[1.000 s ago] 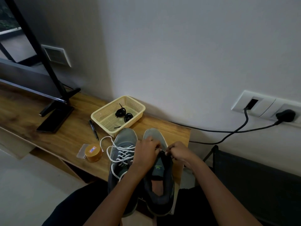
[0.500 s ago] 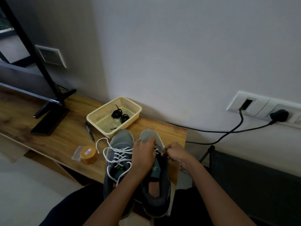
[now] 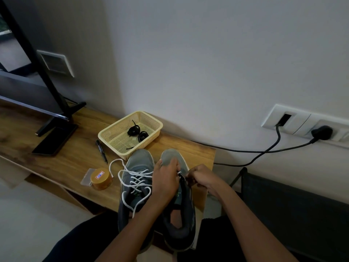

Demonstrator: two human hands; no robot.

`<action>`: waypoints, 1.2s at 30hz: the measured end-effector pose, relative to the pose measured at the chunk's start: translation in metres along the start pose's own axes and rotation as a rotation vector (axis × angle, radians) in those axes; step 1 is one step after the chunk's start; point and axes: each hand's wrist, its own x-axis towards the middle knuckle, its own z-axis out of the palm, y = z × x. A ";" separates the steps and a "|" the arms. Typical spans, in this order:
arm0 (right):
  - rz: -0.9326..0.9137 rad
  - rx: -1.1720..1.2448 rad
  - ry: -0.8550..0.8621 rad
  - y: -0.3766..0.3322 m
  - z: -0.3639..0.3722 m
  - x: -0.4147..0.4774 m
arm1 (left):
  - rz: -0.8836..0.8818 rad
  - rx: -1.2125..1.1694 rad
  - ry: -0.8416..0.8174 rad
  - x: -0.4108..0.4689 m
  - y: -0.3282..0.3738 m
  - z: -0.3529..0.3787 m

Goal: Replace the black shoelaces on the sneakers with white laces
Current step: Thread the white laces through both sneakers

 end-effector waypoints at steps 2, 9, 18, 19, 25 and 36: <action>0.004 0.013 -0.008 0.002 0.000 0.000 | -0.004 -0.002 0.003 -0.001 0.001 0.001; -0.024 0.026 -0.040 0.008 0.000 0.009 | 0.147 0.178 -0.011 -0.002 0.007 -0.007; -0.068 -0.038 -0.066 0.017 0.004 0.019 | 0.243 0.083 -0.001 -0.001 -0.001 -0.003; -0.074 -0.055 -0.069 0.019 0.005 0.020 | 0.249 0.061 0.014 -0.001 -0.004 0.000; -0.173 -0.212 -0.059 0.022 0.011 0.023 | 0.151 0.000 0.053 -0.002 -0.004 0.003; -0.164 -0.020 -0.048 0.023 0.009 0.029 | 0.015 0.073 -0.006 0.002 -0.005 -0.008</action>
